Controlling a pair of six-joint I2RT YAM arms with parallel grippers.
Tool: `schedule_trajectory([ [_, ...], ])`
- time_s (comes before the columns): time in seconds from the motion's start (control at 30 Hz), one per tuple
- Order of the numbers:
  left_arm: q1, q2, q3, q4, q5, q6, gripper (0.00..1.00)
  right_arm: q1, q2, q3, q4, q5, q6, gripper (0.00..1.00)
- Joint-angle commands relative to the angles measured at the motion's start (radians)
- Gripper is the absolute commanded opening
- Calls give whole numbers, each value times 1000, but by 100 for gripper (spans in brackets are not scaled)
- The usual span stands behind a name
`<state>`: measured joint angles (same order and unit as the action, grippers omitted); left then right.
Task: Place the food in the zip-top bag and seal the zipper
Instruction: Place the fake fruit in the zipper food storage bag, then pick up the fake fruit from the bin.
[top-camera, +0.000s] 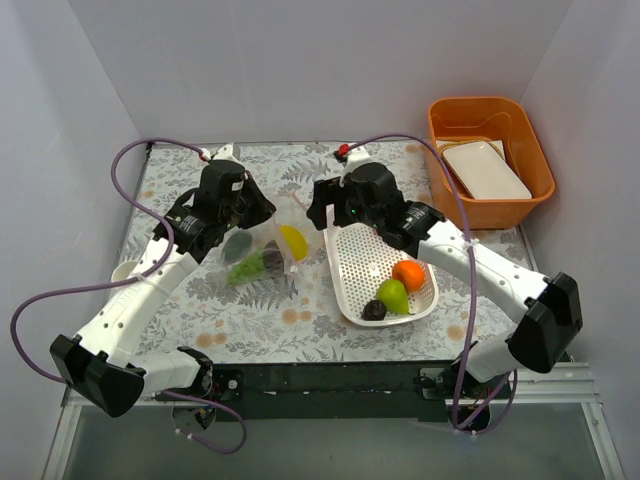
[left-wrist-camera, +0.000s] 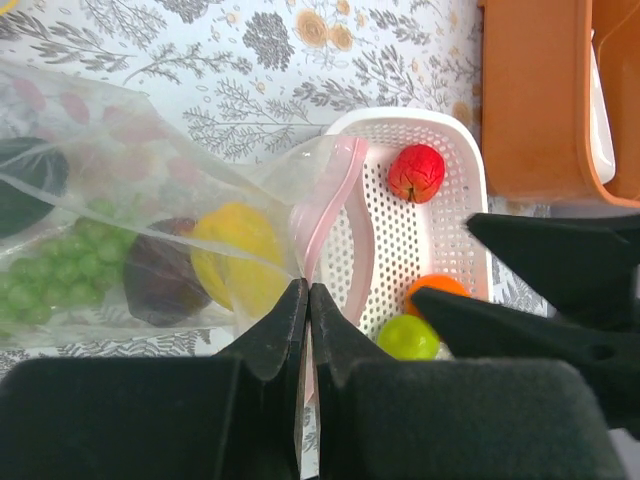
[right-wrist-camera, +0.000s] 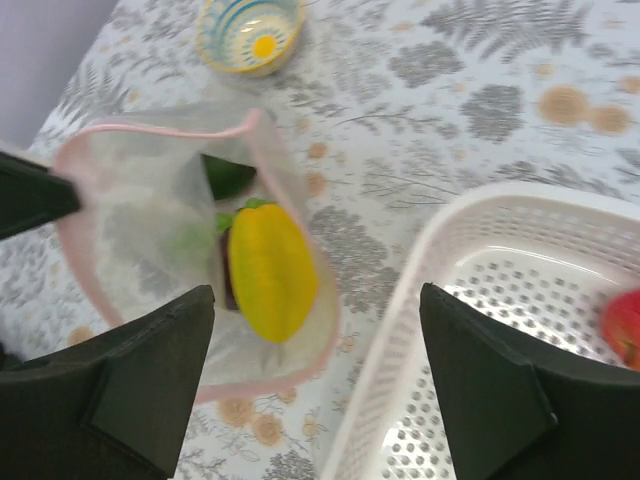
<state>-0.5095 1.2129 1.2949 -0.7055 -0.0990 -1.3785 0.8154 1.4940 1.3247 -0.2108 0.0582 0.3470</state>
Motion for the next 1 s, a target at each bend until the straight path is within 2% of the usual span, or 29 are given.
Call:
schedule_trajectory([
  [0.0,2,-64,56,-12,-96,-8,0,-25,-122,-45,-73,340,53,92],
  [0.03,0,-69,67,-29,-149,-4,0,-30,-135,-57,-87,388,38,93],
  [0.1,2,-75,95,-40,-189,9,0,-63,-165,-108,-84,375,12,95],
  [0.23,2,-15,150,-109,-209,47,2,-180,-186,-228,-12,182,-23,98],
  [0.37,2,28,129,-100,-44,15,0,-355,-77,-184,-126,75,21,97],
  [0.5,2,-18,47,-8,42,2,0,-371,40,-130,-130,78,-23,96],
  [0.7,2,0,63,-26,25,19,0,-383,185,-18,-174,69,-17,91],
  [0.97,2,7,20,-6,59,13,0,-386,262,10,-168,84,-28,88],
])
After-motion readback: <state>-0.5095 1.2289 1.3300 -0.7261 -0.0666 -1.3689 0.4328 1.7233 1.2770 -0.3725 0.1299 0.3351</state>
